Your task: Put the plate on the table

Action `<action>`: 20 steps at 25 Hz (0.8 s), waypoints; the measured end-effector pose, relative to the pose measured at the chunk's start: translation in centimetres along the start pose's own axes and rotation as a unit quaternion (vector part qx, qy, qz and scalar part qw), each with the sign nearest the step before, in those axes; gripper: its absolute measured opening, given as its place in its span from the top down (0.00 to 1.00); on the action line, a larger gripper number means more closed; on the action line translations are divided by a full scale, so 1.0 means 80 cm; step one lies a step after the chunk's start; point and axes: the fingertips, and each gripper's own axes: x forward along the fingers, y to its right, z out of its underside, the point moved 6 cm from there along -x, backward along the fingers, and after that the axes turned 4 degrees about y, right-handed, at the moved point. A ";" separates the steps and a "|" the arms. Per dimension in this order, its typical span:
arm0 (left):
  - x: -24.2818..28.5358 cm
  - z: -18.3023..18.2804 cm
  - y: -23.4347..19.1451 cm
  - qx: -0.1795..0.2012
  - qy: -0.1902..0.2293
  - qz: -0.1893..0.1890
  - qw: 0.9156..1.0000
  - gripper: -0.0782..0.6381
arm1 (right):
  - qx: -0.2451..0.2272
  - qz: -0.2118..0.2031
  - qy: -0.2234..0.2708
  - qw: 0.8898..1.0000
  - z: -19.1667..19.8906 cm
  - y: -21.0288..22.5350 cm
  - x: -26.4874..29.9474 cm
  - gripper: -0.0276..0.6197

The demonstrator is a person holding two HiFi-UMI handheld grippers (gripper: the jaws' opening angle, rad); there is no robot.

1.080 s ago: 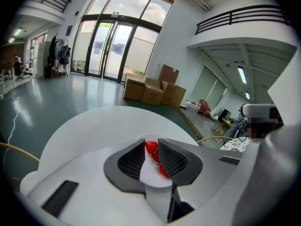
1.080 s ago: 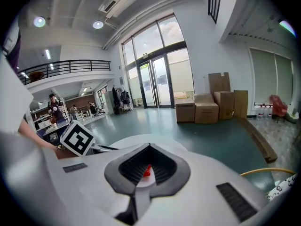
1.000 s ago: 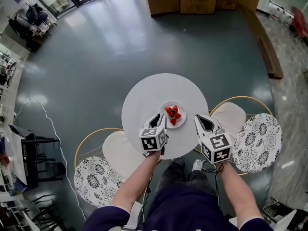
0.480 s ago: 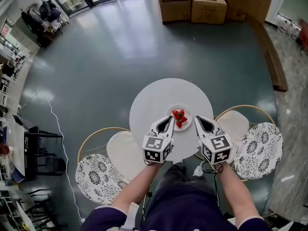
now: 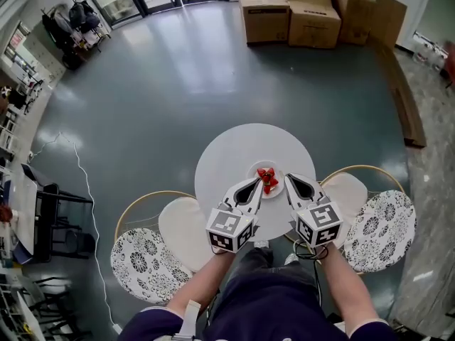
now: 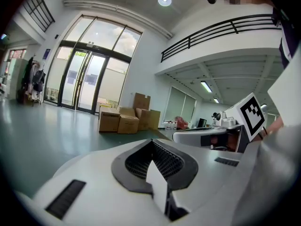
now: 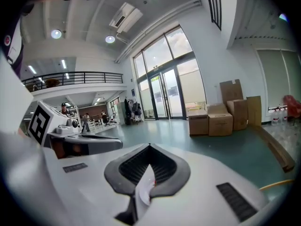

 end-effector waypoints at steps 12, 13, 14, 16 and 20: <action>-0.012 -0.016 0.014 0.017 0.014 0.022 1.000 0.88 | -0.002 -0.020 0.030 0.999 -0.022 -0.018 -0.012 0.95; -0.013 -0.016 0.015 0.017 0.014 0.023 0.999 0.88 | -0.002 -0.021 0.032 0.999 -0.022 -0.019 -0.013 0.95; -0.014 -0.016 0.016 0.017 0.015 0.024 0.999 0.88 | -0.002 -0.022 0.033 0.999 -0.023 -0.021 -0.013 0.95; -0.016 -0.016 0.017 0.017 0.014 0.025 0.999 0.88 | -0.003 -0.024 0.035 0.999 -0.025 -0.023 -0.015 0.95; -0.018 -0.017 0.019 0.015 0.016 0.027 0.999 0.88 | -0.004 -0.024 0.039 0.999 -0.028 -0.025 -0.018 0.95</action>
